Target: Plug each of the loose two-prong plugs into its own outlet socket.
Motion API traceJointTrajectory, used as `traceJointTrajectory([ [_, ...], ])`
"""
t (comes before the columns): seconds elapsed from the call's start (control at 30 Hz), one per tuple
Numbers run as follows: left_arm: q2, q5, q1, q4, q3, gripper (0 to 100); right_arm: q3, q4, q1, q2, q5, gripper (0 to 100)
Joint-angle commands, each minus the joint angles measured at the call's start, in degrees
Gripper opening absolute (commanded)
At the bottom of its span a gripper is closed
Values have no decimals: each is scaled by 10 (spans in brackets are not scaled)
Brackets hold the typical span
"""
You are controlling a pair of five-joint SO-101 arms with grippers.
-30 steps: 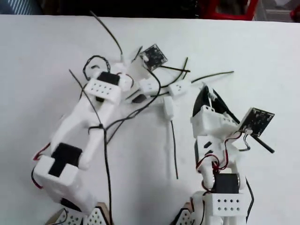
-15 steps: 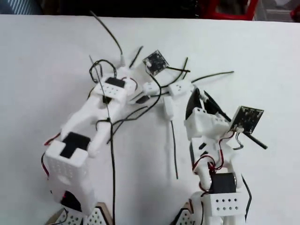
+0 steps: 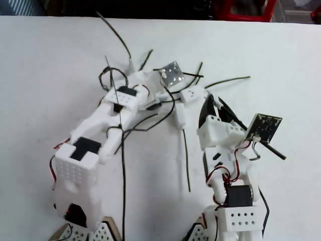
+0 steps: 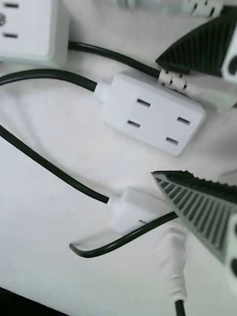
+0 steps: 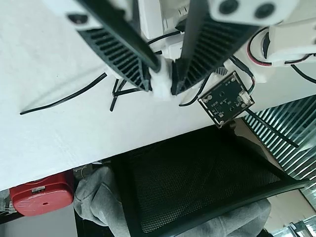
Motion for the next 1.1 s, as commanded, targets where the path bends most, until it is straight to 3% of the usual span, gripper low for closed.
traceJointTrajectory([
  [0.0, 15, -18, -7, -7, -11, 291, -5, -13, -7, -4, 5, 17],
  [0.27, -31, -19, -6, 32, -10, 20, -5, -13, -7, -4, 5, 17],
  [1.07, -298, -19, -2, 470, -5, 26, -5, -13, -7, -4, 6, 17],
])
